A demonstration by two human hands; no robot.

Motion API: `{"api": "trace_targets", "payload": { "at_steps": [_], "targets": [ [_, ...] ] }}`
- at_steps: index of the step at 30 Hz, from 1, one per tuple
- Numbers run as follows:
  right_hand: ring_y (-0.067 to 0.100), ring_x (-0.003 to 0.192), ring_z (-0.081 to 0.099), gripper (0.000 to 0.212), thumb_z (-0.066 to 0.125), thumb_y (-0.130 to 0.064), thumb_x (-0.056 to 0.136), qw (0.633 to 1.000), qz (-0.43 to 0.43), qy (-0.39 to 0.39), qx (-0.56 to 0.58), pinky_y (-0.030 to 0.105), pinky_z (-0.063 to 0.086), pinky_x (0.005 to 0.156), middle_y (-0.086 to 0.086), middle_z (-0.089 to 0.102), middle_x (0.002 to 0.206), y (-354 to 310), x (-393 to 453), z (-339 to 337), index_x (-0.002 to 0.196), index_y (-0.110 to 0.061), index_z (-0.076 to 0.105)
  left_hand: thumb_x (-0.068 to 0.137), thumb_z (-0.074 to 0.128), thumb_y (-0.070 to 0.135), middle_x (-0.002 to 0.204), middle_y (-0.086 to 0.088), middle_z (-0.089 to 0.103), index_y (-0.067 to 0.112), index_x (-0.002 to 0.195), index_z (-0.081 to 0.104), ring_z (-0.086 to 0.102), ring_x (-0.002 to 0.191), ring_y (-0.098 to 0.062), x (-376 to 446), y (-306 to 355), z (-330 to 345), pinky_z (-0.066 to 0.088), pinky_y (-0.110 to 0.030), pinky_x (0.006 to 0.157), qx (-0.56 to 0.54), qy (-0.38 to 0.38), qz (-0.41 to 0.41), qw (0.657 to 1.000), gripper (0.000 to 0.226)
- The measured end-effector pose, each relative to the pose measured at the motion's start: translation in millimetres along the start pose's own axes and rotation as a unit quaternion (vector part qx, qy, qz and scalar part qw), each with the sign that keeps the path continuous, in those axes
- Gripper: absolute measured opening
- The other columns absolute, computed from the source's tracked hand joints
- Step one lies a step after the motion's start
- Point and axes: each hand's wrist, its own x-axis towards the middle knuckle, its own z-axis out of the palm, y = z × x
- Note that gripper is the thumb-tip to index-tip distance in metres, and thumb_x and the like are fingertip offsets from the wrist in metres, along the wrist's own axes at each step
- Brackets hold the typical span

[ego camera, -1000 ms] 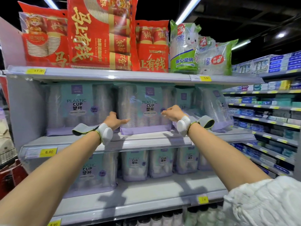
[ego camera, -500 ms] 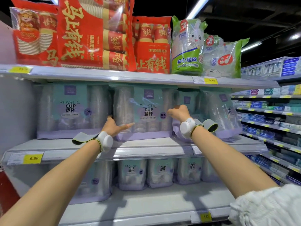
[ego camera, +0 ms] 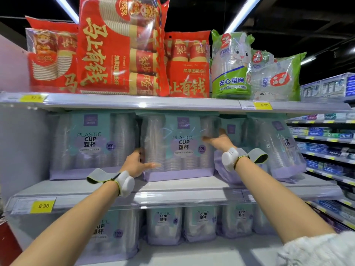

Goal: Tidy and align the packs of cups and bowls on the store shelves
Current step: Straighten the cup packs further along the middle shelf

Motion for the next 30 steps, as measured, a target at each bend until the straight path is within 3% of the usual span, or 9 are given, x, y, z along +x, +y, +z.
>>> {"api": "trace_targets", "payload": {
  "at_steps": [4,6,11,14,17,19,22,25,30],
  "targets": [
    [0.033,0.129,0.048,0.118,0.081,-0.061,0.046,0.999,0.006,-0.013,-0.037,0.044,0.044,0.106,0.012,0.046,0.144,-4,20,5,0.142,-0.009,0.036,0.067,0.086,0.038,0.122,-0.006,0.060,0.007,0.133,0.045,0.057,0.107,-0.023,8,-6,-4,0.048,-0.031,0.088,0.022,0.003,0.006,1.000,0.083],
    [0.035,0.126,0.050,0.114,0.077,-0.067,0.045,0.996,0.005,-0.013,-0.086,0.046,0.046,0.103,0.013,0.050,0.138,-4,28,6,0.138,-0.010,0.042,0.072,0.083,0.033,0.120,-0.005,0.057,0.005,0.134,0.043,0.054,0.103,-0.020,9,-6,-5,0.044,-0.027,0.085,0.033,0.003,0.009,0.999,0.079],
    [0.036,0.133,0.041,0.144,0.071,-0.080,0.024,0.981,-0.012,-0.030,-0.192,0.047,0.044,0.105,0.015,0.040,0.145,4,46,8,0.143,-0.011,0.031,0.078,0.079,0.030,0.128,-0.012,0.057,0.004,0.136,0.038,0.054,0.106,-0.024,10,-5,-4,0.044,-0.029,0.085,0.069,0.017,0.014,0.997,0.076],
    [0.033,0.127,0.048,0.125,0.082,-0.065,0.043,0.986,-0.032,-0.024,-0.160,0.044,0.050,0.099,0.013,0.044,0.141,-7,29,9,0.142,-0.008,0.031,0.078,0.078,0.034,0.126,-0.018,0.059,0.004,0.142,0.026,0.059,0.112,-0.036,10,-4,-4,0.049,-0.038,0.091,0.134,0.049,0.033,0.989,0.088],
    [0.032,0.124,0.051,0.105,0.085,-0.046,0.059,0.990,-0.039,-0.019,-0.137,0.042,0.051,0.096,0.013,0.047,0.140,-13,20,10,0.141,-0.005,0.035,0.076,0.078,0.039,0.114,-0.021,0.063,0.011,0.153,-0.006,0.062,0.104,-0.042,8,0,-2,0.051,-0.044,0.089,0.217,0.087,0.056,0.971,0.117],
    [0.031,0.123,0.054,0.108,0.088,-0.048,0.053,0.991,-0.038,-0.028,-0.127,0.041,0.052,0.095,0.009,0.050,0.138,-12,23,11,0.140,-0.007,0.038,0.077,0.077,0.043,0.113,-0.022,0.063,0.014,0.152,-0.019,0.065,0.097,-0.041,9,2,-4,0.052,-0.044,0.084,0.264,0.093,0.078,0.957,0.125],
    [0.023,0.114,0.061,0.124,0.085,-0.068,0.026,0.991,-0.045,-0.029,-0.125,0.039,0.056,0.090,0.001,0.058,0.133,12,64,12,0.132,-0.016,0.048,0.082,0.072,0.042,0.127,-0.025,0.052,0.018,0.151,-0.024,0.064,0.098,-0.043,10,4,-7,0.053,-0.047,0.084,0.306,0.082,0.102,0.943,0.121],
    [0.026,0.118,0.059,0.132,0.083,-0.069,0.022,0.992,-0.060,-0.025,-0.105,0.040,0.053,0.095,0.006,0.057,0.135,22,73,14,0.135,-0.012,0.045,0.086,0.067,0.039,0.125,-0.024,0.052,0.019,0.149,-0.027,0.066,0.095,-0.040,10,6,-6,0.053,-0.045,0.080,0.341,0.085,0.102,0.931,0.115],
    [0.032,0.130,0.047,0.103,0.086,-0.039,0.063,0.993,-0.050,0.020,-0.104,0.041,0.043,0.106,0.011,0.046,0.145,-9,19,20,0.143,-0.007,0.030,0.080,0.074,0.040,0.112,-0.022,0.065,0.017,0.145,-0.035,0.067,0.093,-0.035,22,11,-13,0.054,-0.042,0.084,0.326,0.025,0.097,0.940,0.129]
  ]
}}
